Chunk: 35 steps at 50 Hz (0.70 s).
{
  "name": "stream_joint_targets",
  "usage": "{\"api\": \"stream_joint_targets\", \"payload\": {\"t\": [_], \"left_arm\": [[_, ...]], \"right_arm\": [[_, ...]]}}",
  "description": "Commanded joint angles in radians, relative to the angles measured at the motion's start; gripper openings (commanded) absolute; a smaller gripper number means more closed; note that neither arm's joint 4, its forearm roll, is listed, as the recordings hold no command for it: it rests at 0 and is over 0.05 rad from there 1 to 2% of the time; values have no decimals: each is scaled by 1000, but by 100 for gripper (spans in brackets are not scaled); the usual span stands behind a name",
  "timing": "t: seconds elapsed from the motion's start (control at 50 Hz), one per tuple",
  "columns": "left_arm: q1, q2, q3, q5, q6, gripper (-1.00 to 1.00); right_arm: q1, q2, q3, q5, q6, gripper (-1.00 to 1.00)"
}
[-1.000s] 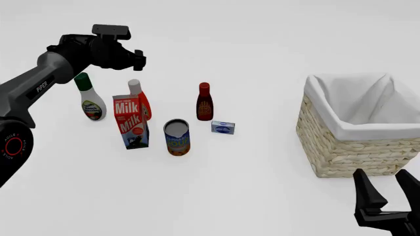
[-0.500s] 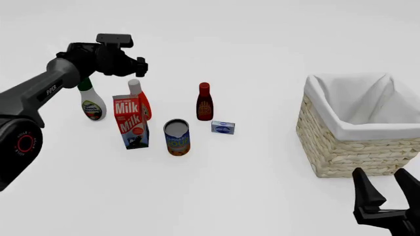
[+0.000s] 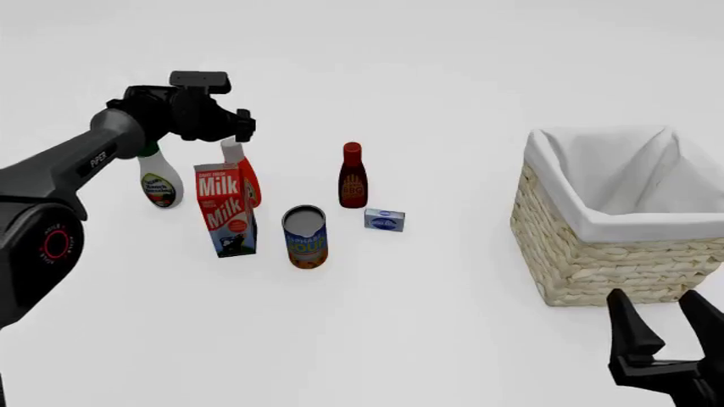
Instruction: Pick the ketchup and place it in the basket.
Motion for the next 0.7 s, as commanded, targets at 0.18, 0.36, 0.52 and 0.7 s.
{"api": "stream_joint_targets", "payload": {"t": [0.18,0.36,0.52,0.7], "left_arm": [[7,36,5,-15,-7,100],[4,53,10,-24,-10,100],[3,63,12,-27,-15,100],[2,75,6,-26,-18,100]], "right_arm": [[-2,12,0,-8,3,100],[-3,25,0,-17,5,100],[-3,36,0,-26,5,100],[-1,42,0,-31,7,100]]}}
